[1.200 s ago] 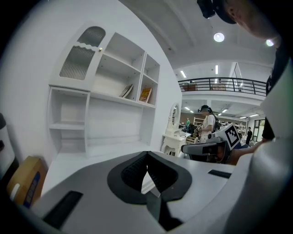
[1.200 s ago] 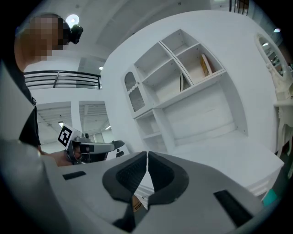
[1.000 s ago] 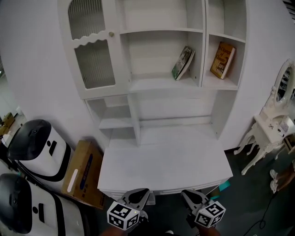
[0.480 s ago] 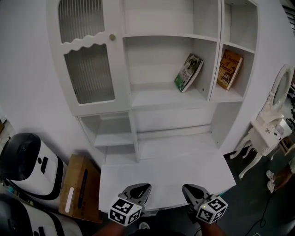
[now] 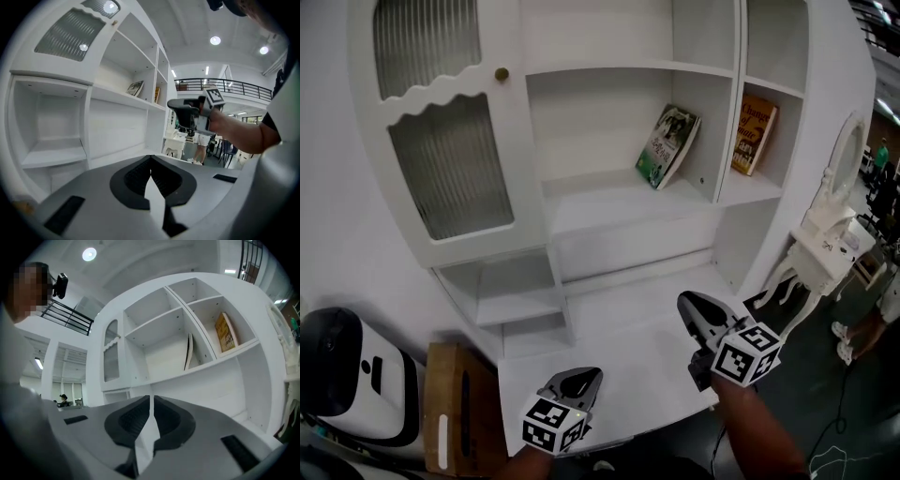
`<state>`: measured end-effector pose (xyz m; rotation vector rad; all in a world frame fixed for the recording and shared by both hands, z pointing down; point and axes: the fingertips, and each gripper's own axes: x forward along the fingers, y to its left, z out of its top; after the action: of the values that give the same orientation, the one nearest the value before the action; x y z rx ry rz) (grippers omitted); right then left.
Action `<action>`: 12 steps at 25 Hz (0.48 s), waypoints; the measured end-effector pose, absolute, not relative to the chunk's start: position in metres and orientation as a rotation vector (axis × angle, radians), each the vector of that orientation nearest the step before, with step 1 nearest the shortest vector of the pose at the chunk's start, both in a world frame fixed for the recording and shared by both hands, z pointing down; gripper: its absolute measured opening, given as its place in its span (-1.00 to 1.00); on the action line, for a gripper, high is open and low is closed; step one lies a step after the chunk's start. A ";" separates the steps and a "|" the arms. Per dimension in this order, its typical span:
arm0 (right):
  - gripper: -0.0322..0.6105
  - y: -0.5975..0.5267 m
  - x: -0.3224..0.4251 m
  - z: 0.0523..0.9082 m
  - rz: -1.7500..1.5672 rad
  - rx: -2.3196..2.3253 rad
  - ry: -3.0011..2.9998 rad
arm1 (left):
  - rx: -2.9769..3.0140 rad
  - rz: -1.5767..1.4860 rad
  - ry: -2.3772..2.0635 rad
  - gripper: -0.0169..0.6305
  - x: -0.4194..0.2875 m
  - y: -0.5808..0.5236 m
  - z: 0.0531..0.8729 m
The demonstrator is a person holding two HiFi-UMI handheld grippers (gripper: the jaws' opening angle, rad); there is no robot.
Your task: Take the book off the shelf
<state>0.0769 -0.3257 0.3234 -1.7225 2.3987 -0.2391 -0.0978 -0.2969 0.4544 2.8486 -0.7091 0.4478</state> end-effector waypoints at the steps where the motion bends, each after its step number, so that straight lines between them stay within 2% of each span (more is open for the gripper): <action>1: -0.80 -0.338 0.083 0.309 -0.227 -1.729 2.387 | 2.849 0.446 -0.706 -0.91 -0.097 -0.298 0.455; 6: -0.80 -0.408 0.125 0.241 -0.198 -1.762 2.302 | 2.840 0.437 -0.737 -0.91 -0.093 -0.306 0.458; 12: -0.79 -0.490 0.172 0.203 -0.191 -1.887 2.252 | 2.814 0.413 -0.800 -0.91 -0.082 -0.313 0.456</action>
<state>0.1717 -0.4899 0.2029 -1.8873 2.2521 -0.1914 -0.0816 -0.3129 0.4560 2.8139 -0.7995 0.4134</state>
